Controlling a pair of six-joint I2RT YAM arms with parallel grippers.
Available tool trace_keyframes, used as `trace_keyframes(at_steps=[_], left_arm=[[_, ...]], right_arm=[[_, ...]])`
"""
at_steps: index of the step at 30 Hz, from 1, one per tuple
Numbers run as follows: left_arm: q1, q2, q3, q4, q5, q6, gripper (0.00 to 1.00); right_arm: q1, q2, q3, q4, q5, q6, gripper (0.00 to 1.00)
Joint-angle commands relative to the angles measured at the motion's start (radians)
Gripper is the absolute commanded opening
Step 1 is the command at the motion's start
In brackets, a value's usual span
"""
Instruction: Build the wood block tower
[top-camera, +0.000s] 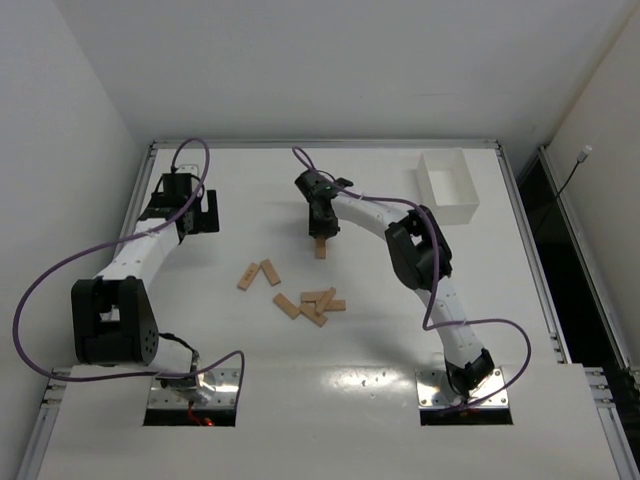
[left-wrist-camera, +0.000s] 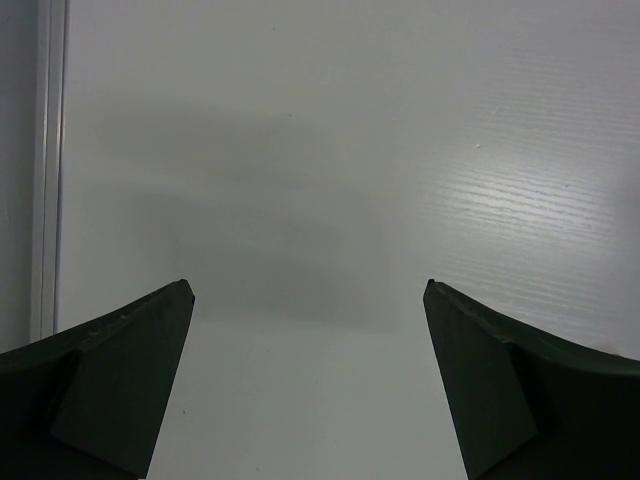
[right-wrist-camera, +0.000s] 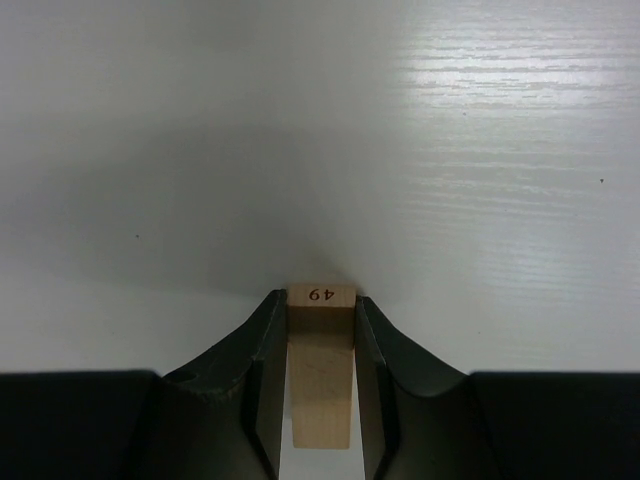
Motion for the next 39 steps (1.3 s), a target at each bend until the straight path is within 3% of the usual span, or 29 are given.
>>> trace_keyframes(at_steps=[1,7,8,9,13,16,20,27,32,37,39], left_arm=[[0.000,0.005,0.016,0.032,-0.012,-0.009,0.99],[0.000,0.015,0.016,0.032,-0.012,-0.009,0.99],[0.000,0.015,0.016,0.032,-0.012,-0.009,0.99],[0.000,0.024,0.016,0.032,-0.012,-0.009,0.99],[0.000,0.024,0.016,0.032,-0.012,-0.009,0.99],[0.000,0.024,0.025,0.032,-0.003,-0.009,0.99],[0.000,-0.007,0.035,0.012,0.006,0.017,0.99],[0.000,-0.077,0.007,-0.060,0.147,0.011,0.99],[-0.038,-0.054,-0.005,-0.211,0.242,-0.022,0.99],[-0.109,-0.079,-0.060,-0.243,0.276,0.000,0.99],[-0.143,-0.079,-0.060,-0.252,0.276,0.000,0.95]], right_arm=[[0.003,0.034,0.047,-0.018,0.029,0.016,0.00],[0.003,0.043,0.047,-0.018,0.020,0.007,0.02],[0.003,0.043,0.038,-0.009,0.010,0.007,0.07],[0.003,0.043,0.037,-0.008,-0.003,-0.004,0.22],[-0.006,0.043,0.027,0.013,-0.036,-0.013,0.53],[-0.006,0.028,0.018,0.033,-0.052,-0.053,0.68],[0.003,-0.073,-0.053,0.083,-0.075,-0.117,0.72],[0.003,-0.467,-0.222,0.165,-0.119,-0.339,0.84],[-0.072,-0.708,-0.315,0.183,-0.107,-0.606,0.93],[-0.191,-0.865,-0.493,0.228,-0.176,-0.791,0.94],[-0.237,-0.903,-0.573,0.240,-0.211,-0.830,0.92]])
